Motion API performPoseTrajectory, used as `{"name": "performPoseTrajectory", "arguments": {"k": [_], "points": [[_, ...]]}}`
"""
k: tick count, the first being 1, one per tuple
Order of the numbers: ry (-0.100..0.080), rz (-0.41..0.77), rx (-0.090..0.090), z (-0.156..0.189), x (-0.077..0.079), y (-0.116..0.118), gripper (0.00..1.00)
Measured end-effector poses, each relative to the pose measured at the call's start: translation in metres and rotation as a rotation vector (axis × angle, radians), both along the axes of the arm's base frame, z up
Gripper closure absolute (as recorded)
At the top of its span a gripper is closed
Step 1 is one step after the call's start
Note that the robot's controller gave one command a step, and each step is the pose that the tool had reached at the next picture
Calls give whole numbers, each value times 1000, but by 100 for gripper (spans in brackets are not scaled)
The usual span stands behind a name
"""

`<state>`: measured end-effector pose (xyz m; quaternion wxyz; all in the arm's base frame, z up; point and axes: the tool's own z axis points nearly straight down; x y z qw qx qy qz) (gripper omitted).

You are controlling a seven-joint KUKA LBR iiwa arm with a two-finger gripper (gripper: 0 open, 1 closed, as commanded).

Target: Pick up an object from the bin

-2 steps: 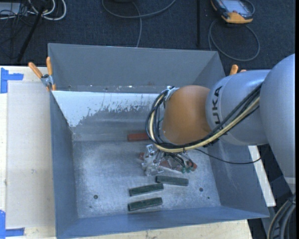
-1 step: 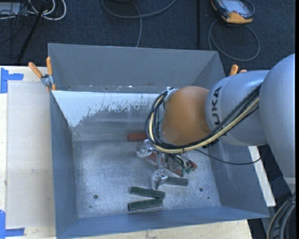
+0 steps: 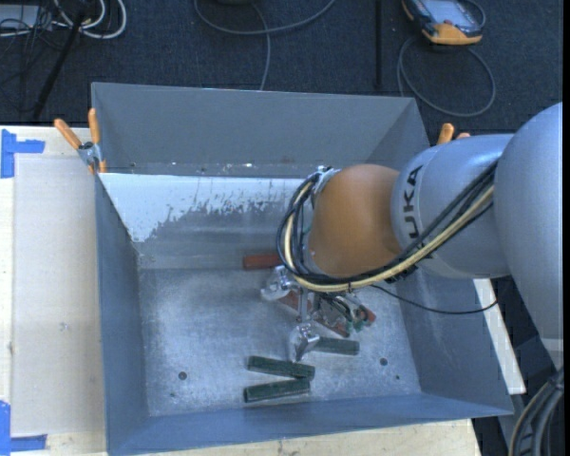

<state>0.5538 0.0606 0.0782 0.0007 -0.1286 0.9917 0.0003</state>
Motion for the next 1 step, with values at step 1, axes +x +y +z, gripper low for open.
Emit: {"name": "performPoseTrajectory", "arguments": {"k": [1], "points": [[8,55,0,47,0,-22,0]]}}
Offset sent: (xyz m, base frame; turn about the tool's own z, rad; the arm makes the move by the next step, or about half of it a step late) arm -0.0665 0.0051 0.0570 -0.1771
